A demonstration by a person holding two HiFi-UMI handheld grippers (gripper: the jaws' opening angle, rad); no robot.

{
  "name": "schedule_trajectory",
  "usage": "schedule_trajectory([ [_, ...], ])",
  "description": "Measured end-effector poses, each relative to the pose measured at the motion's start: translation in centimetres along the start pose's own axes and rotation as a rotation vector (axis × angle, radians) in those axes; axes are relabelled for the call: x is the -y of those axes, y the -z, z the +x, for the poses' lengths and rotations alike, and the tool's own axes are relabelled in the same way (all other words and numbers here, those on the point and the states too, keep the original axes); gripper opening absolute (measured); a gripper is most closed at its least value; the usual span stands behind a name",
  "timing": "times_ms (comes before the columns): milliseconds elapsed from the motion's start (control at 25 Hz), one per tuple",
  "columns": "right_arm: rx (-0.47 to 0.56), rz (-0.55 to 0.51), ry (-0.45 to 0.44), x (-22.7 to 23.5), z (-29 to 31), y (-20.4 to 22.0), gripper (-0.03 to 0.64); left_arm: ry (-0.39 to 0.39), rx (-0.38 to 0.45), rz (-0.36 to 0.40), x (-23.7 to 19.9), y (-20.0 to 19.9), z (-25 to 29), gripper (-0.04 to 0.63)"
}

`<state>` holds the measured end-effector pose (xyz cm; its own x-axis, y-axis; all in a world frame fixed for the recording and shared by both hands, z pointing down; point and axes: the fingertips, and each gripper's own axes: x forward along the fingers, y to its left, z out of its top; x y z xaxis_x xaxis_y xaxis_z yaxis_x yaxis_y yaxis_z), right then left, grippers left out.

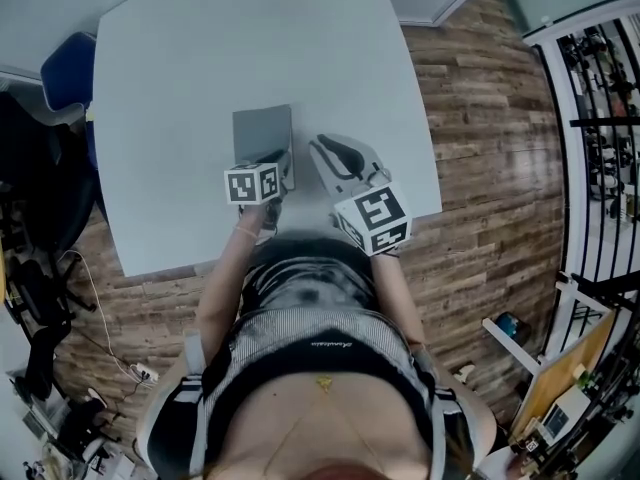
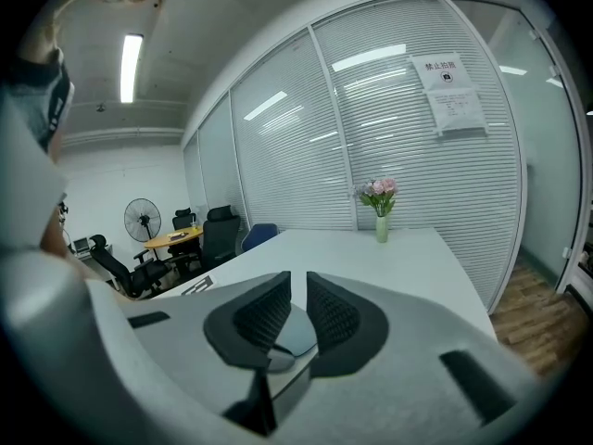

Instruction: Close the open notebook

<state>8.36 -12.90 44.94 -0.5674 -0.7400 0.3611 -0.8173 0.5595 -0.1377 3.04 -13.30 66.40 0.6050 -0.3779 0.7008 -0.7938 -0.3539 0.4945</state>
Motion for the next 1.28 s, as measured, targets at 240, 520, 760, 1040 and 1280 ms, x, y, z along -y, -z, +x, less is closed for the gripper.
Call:
schedule_trajectory([
  [240, -0.001, 0.009, 0.019, 0.2, -0.2, 0.2, 0.054, 0.008, -0.024, -0.020, -0.2, 0.5, 0.7, 0.052],
  [520, -0.006, 0.018, 0.037, 0.6, -0.6, 0.6, 0.054, 0.004, -0.038, -0.021, -0.1, 0.9, 1.4, 0.061],
  [760, -0.001, 0.025, 0.057, 0.6, -0.9, 0.7, 0.054, -0.005, -0.044, -0.005, -0.1, 1.3, 1.6, 0.075],
  [1040, -0.005, 0.033, 0.066, 1.0, -1.0, 1.1, 0.054, 0.017, -0.043, 0.004, -0.2, 1.5, 2.2, 0.086],
  [1280, -0.011, 0.030, 0.066, 1.0, -1.0, 1.3, 0.052, 0.015, -0.035, 0.014, -0.1, 1.5, 2.2, 0.086],
])
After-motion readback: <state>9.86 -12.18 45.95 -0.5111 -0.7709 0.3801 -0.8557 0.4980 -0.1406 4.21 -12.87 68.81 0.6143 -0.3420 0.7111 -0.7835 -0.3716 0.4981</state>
